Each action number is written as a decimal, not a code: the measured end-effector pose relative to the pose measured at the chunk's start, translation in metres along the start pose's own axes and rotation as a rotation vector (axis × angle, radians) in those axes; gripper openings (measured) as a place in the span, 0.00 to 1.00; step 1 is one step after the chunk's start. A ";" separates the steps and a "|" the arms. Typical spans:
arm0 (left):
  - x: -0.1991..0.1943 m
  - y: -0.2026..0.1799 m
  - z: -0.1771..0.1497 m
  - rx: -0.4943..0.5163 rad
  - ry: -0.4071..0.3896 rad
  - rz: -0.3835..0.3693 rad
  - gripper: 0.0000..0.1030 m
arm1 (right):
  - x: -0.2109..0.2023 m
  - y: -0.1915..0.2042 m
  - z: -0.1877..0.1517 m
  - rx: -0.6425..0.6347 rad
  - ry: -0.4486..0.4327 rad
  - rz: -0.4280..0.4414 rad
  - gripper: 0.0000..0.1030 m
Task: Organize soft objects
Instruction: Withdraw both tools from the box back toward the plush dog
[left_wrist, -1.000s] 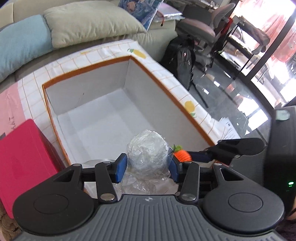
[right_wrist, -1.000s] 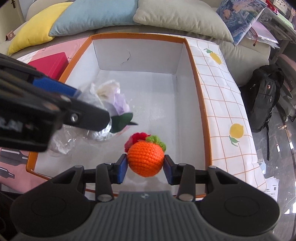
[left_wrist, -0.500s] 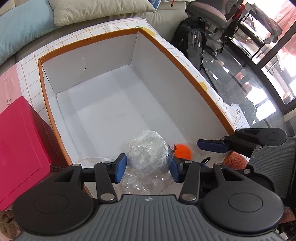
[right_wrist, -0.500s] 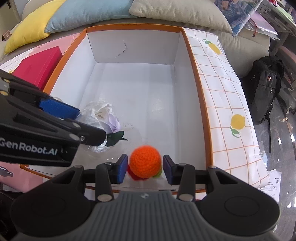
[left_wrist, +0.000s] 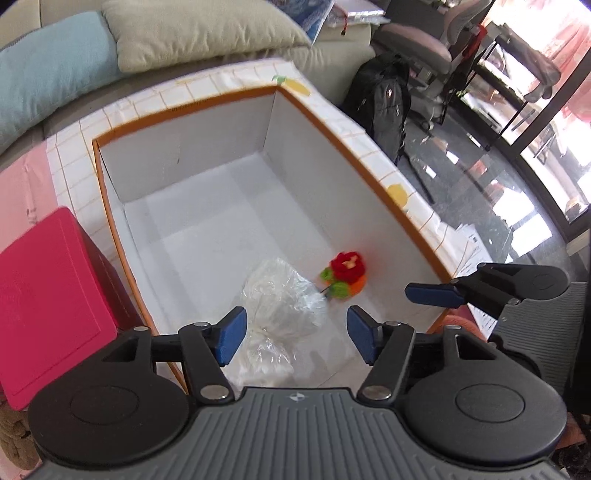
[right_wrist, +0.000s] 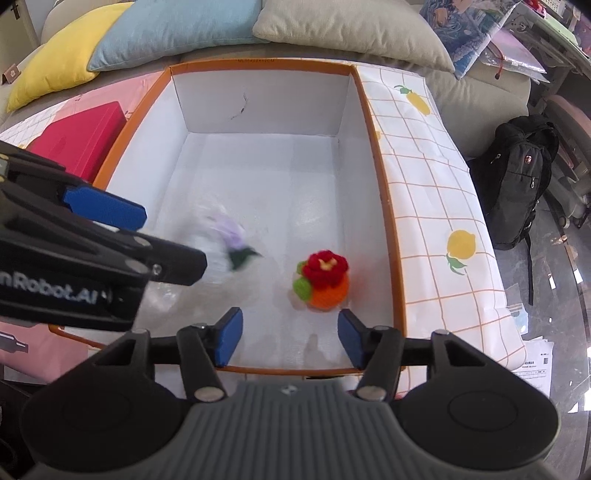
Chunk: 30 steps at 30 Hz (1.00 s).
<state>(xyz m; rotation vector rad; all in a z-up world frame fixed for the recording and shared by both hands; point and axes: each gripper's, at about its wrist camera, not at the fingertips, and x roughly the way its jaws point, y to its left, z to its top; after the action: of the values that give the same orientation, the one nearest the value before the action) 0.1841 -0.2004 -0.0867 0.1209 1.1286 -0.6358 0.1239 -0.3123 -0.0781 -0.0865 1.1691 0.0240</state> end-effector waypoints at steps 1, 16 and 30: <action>-0.006 -0.001 0.000 0.005 -0.020 -0.003 0.72 | -0.003 0.000 0.000 0.000 -0.006 -0.004 0.56; -0.125 0.014 -0.040 0.062 -0.388 0.142 0.73 | -0.072 0.040 -0.007 0.061 -0.283 -0.026 0.62; -0.177 0.065 -0.098 -0.055 -0.458 0.257 0.73 | -0.096 0.116 -0.022 0.034 -0.502 0.142 0.74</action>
<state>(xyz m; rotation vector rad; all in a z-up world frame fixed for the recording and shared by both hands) 0.0912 -0.0349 0.0093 0.0665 0.6726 -0.3757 0.0586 -0.1955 -0.0050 0.0330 0.6712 0.1438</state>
